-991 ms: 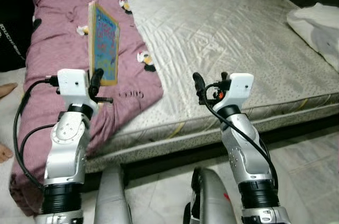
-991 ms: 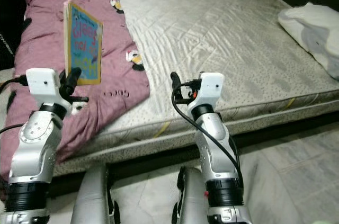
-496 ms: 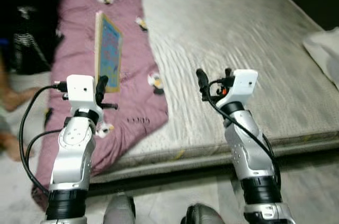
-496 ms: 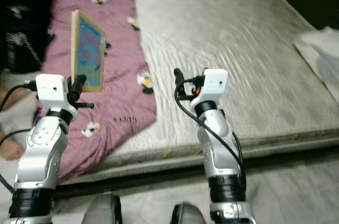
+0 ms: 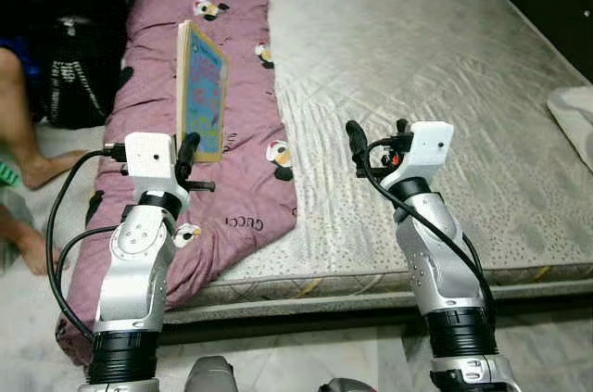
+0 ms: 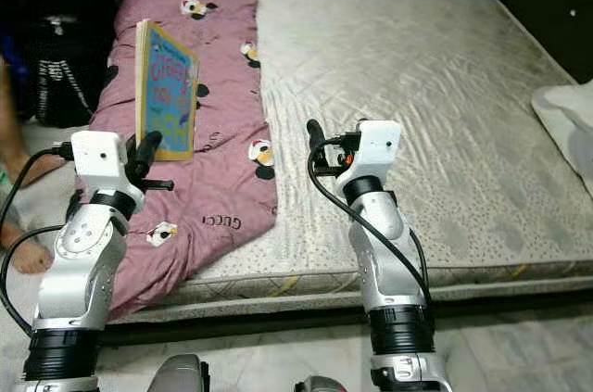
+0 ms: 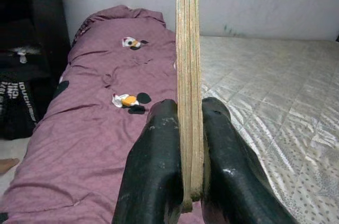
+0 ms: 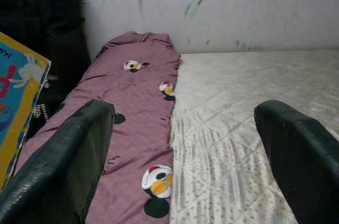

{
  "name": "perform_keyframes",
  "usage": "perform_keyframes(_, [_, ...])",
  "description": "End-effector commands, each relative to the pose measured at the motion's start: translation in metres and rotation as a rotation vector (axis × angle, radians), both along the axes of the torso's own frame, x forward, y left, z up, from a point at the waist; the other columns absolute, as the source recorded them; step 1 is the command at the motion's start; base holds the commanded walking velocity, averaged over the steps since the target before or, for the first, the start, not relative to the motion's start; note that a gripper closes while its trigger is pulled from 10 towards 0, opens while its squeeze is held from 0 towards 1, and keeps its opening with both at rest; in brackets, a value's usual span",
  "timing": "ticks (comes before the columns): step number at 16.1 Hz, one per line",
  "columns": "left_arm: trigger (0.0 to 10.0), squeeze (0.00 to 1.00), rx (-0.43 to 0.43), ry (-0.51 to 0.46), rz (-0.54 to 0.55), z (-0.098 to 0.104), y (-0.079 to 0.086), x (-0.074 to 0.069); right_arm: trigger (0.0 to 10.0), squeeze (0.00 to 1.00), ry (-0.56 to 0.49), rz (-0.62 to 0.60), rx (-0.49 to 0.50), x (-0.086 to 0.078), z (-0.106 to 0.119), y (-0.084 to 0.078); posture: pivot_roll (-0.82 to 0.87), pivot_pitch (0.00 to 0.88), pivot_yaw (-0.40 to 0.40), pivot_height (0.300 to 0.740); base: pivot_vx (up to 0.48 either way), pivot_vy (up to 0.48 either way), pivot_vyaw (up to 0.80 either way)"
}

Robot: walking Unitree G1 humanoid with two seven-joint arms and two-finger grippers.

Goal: Clean up the room

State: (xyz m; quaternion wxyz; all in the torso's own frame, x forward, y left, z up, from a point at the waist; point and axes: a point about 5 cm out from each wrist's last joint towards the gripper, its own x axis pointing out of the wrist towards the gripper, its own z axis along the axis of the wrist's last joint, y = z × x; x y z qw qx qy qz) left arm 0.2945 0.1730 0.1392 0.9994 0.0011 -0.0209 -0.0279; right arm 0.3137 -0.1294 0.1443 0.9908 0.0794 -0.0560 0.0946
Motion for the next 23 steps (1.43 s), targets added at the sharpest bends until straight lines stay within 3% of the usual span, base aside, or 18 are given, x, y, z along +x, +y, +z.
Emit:
perform_keyframes(1, [10.0,0.0,-0.004,-0.04,-0.009,0.009,-0.0028,0.0021,10.0,0.0,0.0,-0.007,-0.005,-0.0014,-0.0008,-0.0026,0.03,0.0,-0.063,0.74,0.0,0.0,0.0])
perform_keyframes(7, [10.0,0.0,0.002,-0.039,-0.02,0.007,-0.0079,0.0014,10.0,0.0,0.006,0.016,-0.026,-0.0029,-0.0019,-0.0012,0.02,0.0,-0.069,0.74,0.0,0.0,0.0])
perform_keyframes(12, [10.0,0.0,-0.01,-0.031,-0.026,0.0047,-0.0107,0.0009,10.0,0.0,0.0,0.042,-0.053,-0.0052,-0.0024,-0.002,0.01,0.0,-0.077,0.74,0.0,-0.285,0.0])
perform_keyframes(23, [10.0,0.0,-0.024,-0.025,-0.022,0.0023,-0.0123,0.0009,10.0,0.0,0.003,0.05,-0.073,-0.0072,-0.0039,-0.0024,0.01,0.0,-0.084,0.74,0.0,-0.309,0.56])
